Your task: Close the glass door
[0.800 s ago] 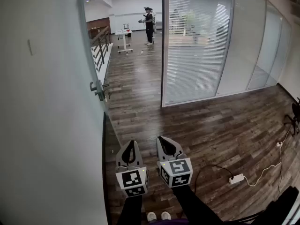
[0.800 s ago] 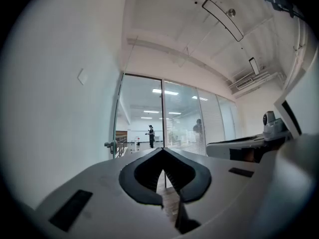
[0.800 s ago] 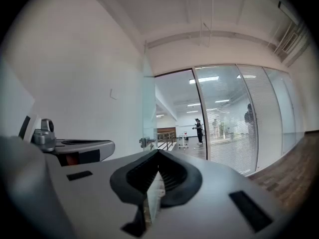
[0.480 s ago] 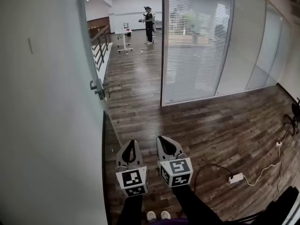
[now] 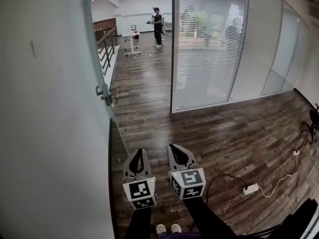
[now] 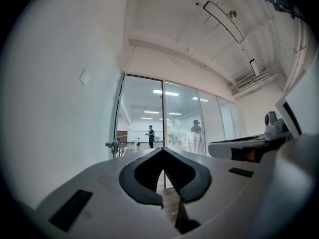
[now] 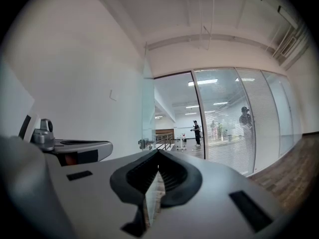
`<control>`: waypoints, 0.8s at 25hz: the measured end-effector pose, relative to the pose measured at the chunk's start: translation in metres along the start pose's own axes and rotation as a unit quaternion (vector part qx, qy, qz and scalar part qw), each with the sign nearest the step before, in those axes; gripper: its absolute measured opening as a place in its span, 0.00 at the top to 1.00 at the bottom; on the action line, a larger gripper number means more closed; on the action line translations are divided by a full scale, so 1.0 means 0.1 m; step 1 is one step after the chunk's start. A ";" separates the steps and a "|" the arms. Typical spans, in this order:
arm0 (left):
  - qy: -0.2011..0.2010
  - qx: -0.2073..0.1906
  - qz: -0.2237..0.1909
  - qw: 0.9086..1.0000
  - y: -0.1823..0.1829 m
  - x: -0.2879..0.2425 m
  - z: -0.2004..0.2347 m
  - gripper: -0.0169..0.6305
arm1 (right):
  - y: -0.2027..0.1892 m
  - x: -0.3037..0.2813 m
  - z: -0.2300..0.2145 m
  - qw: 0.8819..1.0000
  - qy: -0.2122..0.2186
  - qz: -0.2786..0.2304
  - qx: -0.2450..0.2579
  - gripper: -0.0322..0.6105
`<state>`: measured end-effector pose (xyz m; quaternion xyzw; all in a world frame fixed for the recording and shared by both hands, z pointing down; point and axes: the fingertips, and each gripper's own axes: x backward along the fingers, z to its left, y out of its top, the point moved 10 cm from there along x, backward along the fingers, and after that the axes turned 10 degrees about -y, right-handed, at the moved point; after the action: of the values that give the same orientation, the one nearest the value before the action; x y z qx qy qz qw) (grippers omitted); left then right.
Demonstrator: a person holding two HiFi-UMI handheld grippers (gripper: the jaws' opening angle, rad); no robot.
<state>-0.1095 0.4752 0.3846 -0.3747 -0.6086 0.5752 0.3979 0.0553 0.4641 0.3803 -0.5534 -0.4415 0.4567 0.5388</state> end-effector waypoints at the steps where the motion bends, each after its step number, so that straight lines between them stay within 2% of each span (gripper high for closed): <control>1: 0.000 0.000 0.001 1.000 0.00 0.00 0.01 0.97 | 0.00 0.00 0.00 1.000 -0.001 0.000 -0.001 0.95; 12: 0.009 0.006 0.009 1.000 -0.08 0.10 0.30 0.97 | -0.04 -0.10 0.27 1.000 -0.001 0.004 -0.004 0.95; 20: -0.007 0.013 0.010 1.000 -0.14 0.00 0.43 0.97 | -0.09 -0.20 0.36 1.000 -0.015 0.010 0.002 0.95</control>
<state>-0.1493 0.4574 0.3976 -0.3716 -0.5999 0.5899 0.3926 0.0167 0.4520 0.3897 -0.5495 -0.4435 0.4712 0.5285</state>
